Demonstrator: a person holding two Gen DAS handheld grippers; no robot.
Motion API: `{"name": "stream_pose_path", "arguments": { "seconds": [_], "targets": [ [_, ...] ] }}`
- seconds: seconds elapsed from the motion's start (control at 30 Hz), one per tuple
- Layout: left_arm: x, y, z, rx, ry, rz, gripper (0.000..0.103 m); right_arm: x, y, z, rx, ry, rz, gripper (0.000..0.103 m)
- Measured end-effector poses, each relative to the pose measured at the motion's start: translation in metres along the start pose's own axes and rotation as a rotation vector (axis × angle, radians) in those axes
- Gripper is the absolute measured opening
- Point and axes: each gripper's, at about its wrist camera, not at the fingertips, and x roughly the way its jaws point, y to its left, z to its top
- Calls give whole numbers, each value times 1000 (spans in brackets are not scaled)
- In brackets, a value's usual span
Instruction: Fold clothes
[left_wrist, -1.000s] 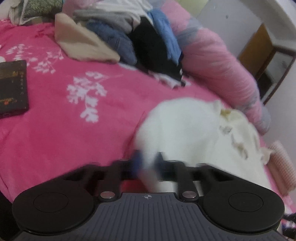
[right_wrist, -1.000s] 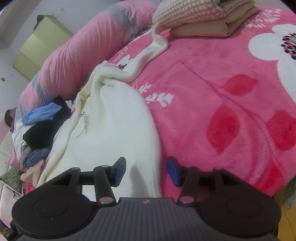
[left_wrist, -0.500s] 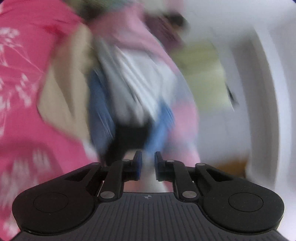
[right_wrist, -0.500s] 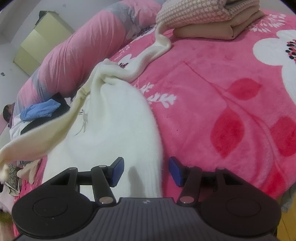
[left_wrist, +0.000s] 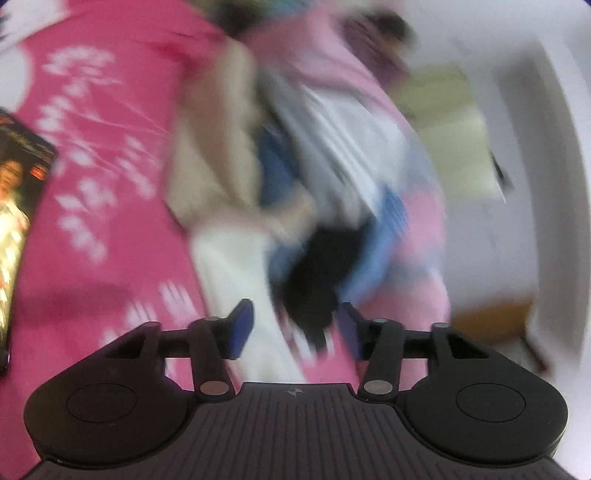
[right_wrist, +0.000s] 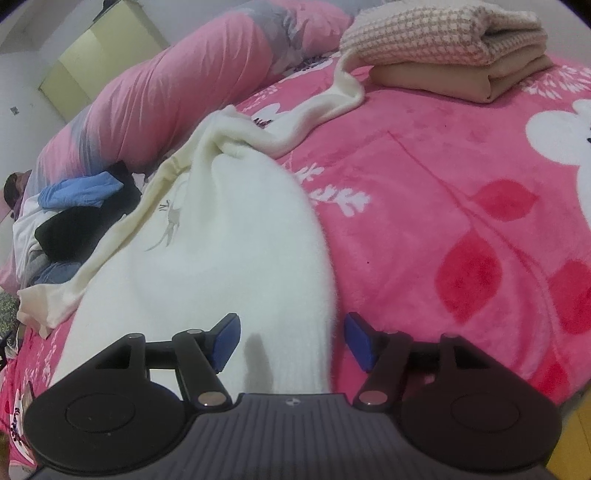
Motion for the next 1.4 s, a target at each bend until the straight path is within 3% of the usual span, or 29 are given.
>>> {"name": "stream_pose_path", "arguments": {
  "seconds": [0.13, 0.23, 0.37, 0.57, 0.73, 0.87, 0.93, 1.03, 1.27, 1.3, 1.37, 1.4],
  "targets": [
    [0, -22, -68, 253, 234, -19, 56, -7, -2, 1, 6, -11, -2, 66],
    [-2, -11, -122, 378, 392, -1, 55, -18, 1, 2, -11, -41, -16, 66],
    [-5, 10, -172, 438, 461, 23, 54, -38, 17, 3, -97, -91, -1, 66],
    [-7, 47, -185, 271, 538, -36, 54, -45, 45, 0, -163, -85, 105, 66],
    [-22, 63, -186, 135, 604, -225, 54, -34, 72, -13, -187, -15, 218, 66],
    [-32, 82, -188, -38, 626, -361, 54, -20, 102, -32, -282, 59, 267, 66],
    [-35, 91, -187, -108, 624, -399, 54, -14, 126, -44, -387, 97, 287, 66],
    [-36, 94, -186, -127, 626, -395, 54, -11, 169, -70, -606, 125, 319, 66],
    [-22, 75, -190, -137, 672, -439, 54, -20, 244, -145, -1142, 37, 420, 64],
    [-19, 71, -191, -127, 679, -443, 54, -15, 246, -146, -1145, 26, 390, 62],
    [-15, 66, -192, -106, 690, -445, 54, -5, 251, -148, -1149, 5, 330, 28],
    [-14, 65, -192, -100, 688, -442, 54, -1, 253, -149, -1151, -5, 300, 18]
  ]
}}
